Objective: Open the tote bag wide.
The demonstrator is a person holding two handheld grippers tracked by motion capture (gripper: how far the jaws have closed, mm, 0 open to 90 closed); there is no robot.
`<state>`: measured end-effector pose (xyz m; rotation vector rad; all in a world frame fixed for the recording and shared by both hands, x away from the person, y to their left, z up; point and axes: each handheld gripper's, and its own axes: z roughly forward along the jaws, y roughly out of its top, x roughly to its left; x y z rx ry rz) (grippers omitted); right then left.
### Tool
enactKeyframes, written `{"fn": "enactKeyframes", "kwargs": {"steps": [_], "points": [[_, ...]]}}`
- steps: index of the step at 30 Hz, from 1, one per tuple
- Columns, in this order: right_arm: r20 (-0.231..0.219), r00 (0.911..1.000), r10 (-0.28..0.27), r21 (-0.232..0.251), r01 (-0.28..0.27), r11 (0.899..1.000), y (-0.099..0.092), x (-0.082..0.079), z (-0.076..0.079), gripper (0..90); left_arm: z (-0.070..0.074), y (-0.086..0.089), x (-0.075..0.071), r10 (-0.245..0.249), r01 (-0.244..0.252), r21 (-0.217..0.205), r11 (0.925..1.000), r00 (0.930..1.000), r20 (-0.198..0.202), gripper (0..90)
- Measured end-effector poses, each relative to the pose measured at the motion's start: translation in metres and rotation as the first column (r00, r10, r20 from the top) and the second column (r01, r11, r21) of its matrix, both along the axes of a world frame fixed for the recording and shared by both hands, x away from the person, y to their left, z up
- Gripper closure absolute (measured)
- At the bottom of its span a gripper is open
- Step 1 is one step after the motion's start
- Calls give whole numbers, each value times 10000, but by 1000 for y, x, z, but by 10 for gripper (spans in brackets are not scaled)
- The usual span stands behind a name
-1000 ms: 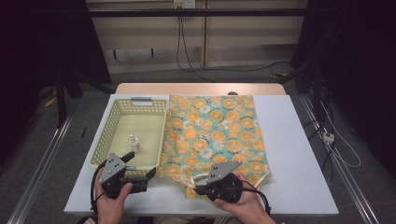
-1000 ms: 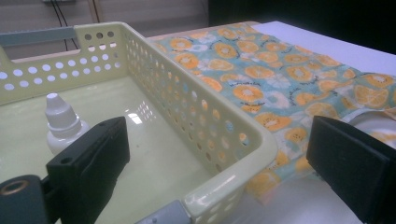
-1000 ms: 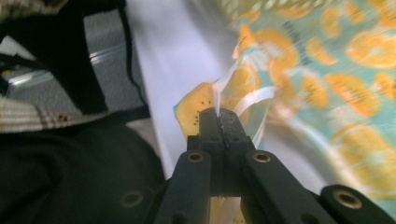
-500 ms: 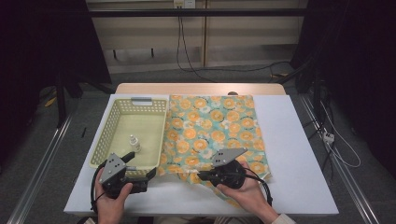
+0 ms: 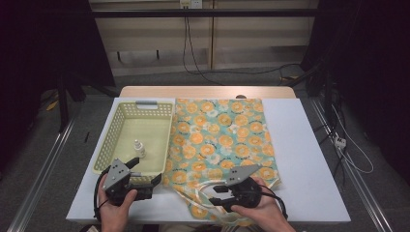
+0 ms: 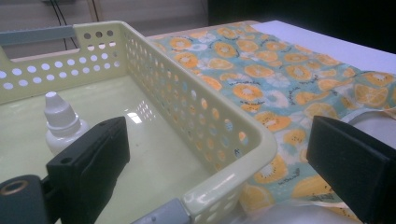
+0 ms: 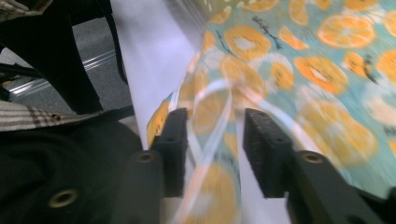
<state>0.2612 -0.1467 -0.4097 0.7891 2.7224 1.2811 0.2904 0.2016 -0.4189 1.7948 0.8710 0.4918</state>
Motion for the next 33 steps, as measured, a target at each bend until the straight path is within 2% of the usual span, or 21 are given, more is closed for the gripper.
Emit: {"fn": "enactKeyframes", "kwargs": {"steps": [3,6,8,13,14,15,16,17,18,19,20,21,25,28,32,33], "points": [[-95,9999,-63,-61,62,10000,-9,-8,-2,558,0,-1,0,-8,8,-6,10000,10000,-14,58],[-183,9997,-171,-482,162,9987,-18,-22,-9,497,0,-1,0,-38,38,87,10000,10000,4,57],[-222,9995,-226,-561,213,9982,-19,-23,-12,479,0,-1,1,-54,54,130,9999,10000,-11,57],[-716,9973,-181,-1332,84,9911,-15,-19,-30,468,0,-1,1,-41,40,70,10000,10000,13,57],[-716,9973,-181,-1332,84,9911,-15,-19,-30,468,0,-1,1,-34,34,49,10000,10000,10,57],[-649,9978,-146,-1719,32,9851,-11,-18,-35,496,0,0,1,-27,27,20,10000,10000,22,57],[-573,9982,-164,-1660,67,9861,-10,-18,-34,536,0,0,1,-23,23,25,10000,10000,24,57],[-510,9985,-223,-1800,128,9836,-11,-17,-33,616,0,0,1,-46,46,52,10000,10000,57,57],[-510,9985,-223,-1800,128,9836,-11,-17,-33,616,0,0,1,-50,49,63,10000,10000,57,57],[-322,9990,-298,-1858,233,9823,-12,-16,-33,787,0,0,1,-52,52,52,10000,10000,58,57],[-425,9987,-265,-1774,185,9840,-13,-14,-34,870,0,0,1,-72,71,94,9999,10000,62,58],[-418,9985,-353,-1703,277,9850,-14,-13,-34,900,0,0,1,-72,71,90,9999,10000,66,58],[-317,9982,-500,-1438,449,9886,-19,-8,-30,900,0,-1,1,-56,56,74,10000,10000,5,58],[-48,9970,-778,-929,770,9927,-24,2,-20,900,0,-1,1,-46,46,76,10000,10000,2,58],[167,9954,-941,-695,950,9930,-25,10,-13,900,-1,-1,1,-43,43,50,10000,10000,-7,58],[317,9946,-984,-583,1001,9933,-25,16,-9,900,0,-1,1,-53,53,77,10000,10000,-1,58]]}}
